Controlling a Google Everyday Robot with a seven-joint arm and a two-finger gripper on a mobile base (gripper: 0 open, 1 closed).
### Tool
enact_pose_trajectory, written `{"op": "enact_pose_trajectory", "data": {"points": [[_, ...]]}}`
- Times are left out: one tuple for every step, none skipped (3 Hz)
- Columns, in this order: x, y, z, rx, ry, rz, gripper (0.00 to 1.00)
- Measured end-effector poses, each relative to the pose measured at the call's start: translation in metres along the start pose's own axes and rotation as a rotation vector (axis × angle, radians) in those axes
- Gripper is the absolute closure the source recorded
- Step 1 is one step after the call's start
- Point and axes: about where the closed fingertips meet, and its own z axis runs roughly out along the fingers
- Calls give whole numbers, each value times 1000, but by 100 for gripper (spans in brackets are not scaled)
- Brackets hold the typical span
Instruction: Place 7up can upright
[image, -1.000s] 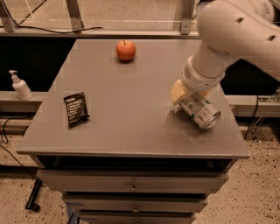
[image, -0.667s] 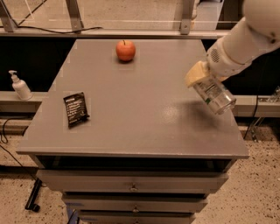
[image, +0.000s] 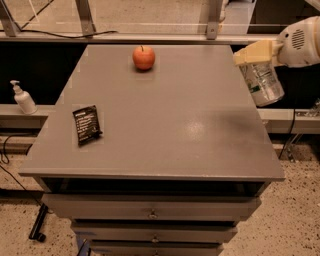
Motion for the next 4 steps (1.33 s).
{"op": "enact_pose_trajectory", "data": {"points": [[-25, 30, -18, -166, -183, -31, 100], [-37, 59, -34, -309, -327, -25, 100], [-43, 76, -38, -352, -350, -32, 100], [-36, 58, -34, -363, -426, 1, 100]]}}
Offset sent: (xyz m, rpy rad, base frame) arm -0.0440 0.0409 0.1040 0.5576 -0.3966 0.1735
